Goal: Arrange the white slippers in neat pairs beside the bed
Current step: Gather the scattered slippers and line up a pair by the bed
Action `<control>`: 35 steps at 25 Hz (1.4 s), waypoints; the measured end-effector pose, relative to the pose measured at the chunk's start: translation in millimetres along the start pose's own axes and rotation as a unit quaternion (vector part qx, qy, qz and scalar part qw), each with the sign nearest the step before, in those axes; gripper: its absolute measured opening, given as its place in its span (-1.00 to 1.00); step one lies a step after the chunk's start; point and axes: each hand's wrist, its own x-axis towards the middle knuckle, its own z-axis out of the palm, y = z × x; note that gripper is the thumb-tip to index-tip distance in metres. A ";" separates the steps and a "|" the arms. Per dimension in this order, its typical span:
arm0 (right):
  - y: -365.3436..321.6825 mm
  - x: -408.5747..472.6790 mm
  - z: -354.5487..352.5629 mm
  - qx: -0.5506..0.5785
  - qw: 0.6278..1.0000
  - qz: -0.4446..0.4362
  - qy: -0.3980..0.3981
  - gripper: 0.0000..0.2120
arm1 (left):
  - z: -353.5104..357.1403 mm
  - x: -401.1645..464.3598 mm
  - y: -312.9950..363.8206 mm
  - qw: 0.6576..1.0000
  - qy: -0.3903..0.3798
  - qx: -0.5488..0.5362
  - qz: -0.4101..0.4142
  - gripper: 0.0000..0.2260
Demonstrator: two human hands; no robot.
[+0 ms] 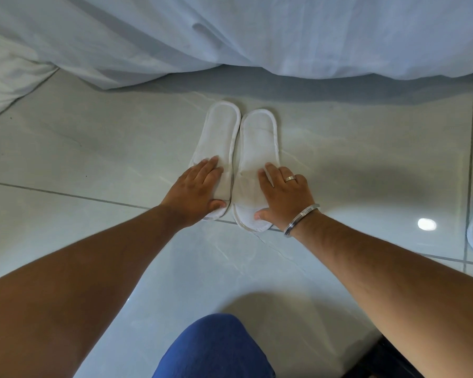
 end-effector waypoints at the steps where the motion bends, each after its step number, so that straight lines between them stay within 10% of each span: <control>1: 0.0 0.1 0.3 0.004 1.000 0.004 0.002 -0.01 | 0.2 -0.1 1.1 1.000 0.002 0.001 0.000 -0.29; 29: -6.0 3.4 -1.3 0.023 1.000 0.003 -0.014 -0.06 | -6.5 -6.2 -7.4 0.998 -0.053 -0.030 0.014 -0.18; 35: 97.4 -81.0 -59.7 -0.003 0.995 -0.026 0.097 -0.14 | -25.8 20.6 75.1 0.999 -0.005 0.015 0.034 -0.11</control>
